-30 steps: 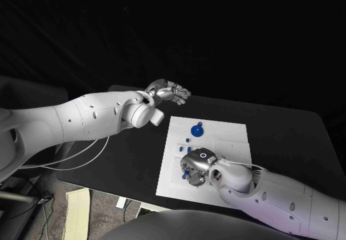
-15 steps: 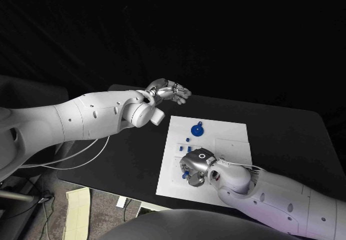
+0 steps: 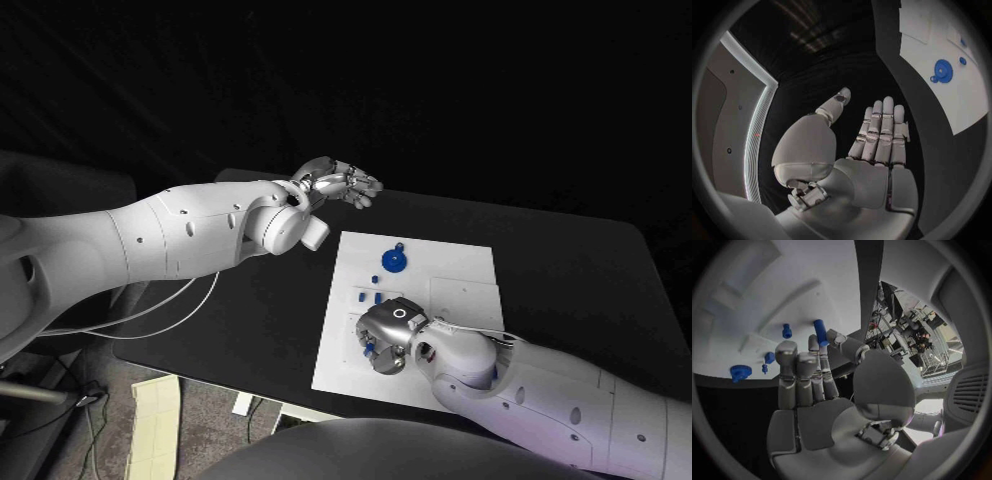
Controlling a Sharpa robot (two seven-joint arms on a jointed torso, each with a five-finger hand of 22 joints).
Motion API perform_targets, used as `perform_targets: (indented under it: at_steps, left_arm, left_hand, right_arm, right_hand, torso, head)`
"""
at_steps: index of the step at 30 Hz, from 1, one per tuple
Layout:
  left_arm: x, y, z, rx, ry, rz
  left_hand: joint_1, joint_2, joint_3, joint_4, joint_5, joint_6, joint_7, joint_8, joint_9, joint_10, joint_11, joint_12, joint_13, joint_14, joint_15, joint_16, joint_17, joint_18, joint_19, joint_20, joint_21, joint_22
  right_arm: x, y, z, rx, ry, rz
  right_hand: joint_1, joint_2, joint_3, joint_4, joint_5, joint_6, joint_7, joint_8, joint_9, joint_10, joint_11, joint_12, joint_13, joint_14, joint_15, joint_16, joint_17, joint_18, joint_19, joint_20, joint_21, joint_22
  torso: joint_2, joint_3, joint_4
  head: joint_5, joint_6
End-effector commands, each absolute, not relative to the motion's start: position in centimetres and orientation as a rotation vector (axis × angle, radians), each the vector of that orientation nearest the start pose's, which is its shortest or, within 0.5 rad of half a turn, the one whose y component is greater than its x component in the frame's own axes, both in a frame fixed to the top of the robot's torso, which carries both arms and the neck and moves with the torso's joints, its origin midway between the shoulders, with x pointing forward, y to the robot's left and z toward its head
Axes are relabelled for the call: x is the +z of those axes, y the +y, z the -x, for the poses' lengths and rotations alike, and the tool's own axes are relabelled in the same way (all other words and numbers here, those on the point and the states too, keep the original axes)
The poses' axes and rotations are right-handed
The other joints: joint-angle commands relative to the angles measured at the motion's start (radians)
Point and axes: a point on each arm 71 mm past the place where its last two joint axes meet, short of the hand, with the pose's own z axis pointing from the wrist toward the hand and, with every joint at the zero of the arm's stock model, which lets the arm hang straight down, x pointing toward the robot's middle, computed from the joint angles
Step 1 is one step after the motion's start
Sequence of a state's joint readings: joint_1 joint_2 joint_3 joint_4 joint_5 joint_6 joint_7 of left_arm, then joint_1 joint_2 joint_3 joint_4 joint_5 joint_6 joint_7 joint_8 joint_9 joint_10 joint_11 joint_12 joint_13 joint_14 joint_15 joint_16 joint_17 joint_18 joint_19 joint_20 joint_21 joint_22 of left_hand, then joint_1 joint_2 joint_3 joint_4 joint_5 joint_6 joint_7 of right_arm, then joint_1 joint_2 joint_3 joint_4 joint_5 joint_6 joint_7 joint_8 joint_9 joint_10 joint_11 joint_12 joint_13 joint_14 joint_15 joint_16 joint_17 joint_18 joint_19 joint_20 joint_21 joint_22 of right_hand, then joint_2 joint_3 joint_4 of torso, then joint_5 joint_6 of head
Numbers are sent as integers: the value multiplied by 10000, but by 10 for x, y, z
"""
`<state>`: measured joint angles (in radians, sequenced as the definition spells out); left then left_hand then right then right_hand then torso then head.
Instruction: Assemble the parts on the task board
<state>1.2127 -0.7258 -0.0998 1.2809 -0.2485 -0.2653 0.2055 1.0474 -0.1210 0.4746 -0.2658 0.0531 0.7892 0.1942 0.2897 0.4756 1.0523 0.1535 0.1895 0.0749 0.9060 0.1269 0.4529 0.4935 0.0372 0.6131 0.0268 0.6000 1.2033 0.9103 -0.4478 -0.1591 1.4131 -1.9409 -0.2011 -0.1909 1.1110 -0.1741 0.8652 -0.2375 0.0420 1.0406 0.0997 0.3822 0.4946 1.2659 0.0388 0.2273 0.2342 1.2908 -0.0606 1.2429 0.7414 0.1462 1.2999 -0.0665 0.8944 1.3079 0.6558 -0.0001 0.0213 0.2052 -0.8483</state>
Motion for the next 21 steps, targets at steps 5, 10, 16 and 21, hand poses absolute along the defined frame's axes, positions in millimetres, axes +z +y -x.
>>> perform_targets:
  at_steps: [5,10,16,21]
  left_arm:
    - [-215,216,-524,-12756,16615,9473]
    - [-215,215,-524,-12763,16614,9469]
    - [-215,216,-525,-12736,16604,9482]
    - [-215,216,-524,-12744,16614,9479]
  left_hand:
    - [-38,15,1,25,-17,-90,11,35,-14,9,42,-44,-17,70,1,-58,17,146,41,1,-62,19]
    - [-37,15,2,25,-17,-91,11,35,-14,8,43,-45,-17,71,1,-61,22,146,41,1,-64,21]
    - [-37,15,1,25,-17,-92,11,36,-15,8,43,-45,-17,72,2,-65,27,145,42,2,-66,23]
    - [-36,14,1,24,-17,-92,11,37,-15,8,43,-46,-17,72,2,-68,31,145,42,2,-68,25]
  right_arm:
    - [-349,-24,-367,7203,18507,7672]
    - [-350,-24,-367,7345,18602,7558]
    - [-351,-25,-367,7567,18780,7395]
    - [-351,-26,-368,7550,18757,7338]
  right_hand:
    - [-9,-16,77,14,68,45,19,32,23,357,-71,-7,10,-132,-195,-62,-13,1156,-8,-52,32,151]
    - [-44,-84,99,-7,75,-56,60,-38,10,236,-28,-82,-6,-150,-154,-87,-17,1156,-30,-39,12,140]
    - [-380,-333,-472,-160,202,-467,242,-308,-77,-209,149,-352,-94,-153,20,-95,-7,1156,-30,-2,29,150]
    - [-497,-293,-1236,-385,488,-706,359,-462,-114,-465,273,-514,-147,-163,140,-73,14,1156,-58,22,13,140]
  torso:
    - [-2,-3,-3]
    - [-1,3,-6]
    - [-2,7,-9]
    - [-1,4,-5]
  head:
    - [-5,-11]
    - [-11,-9]
    - [-14,-29]
    - [-23,-17]
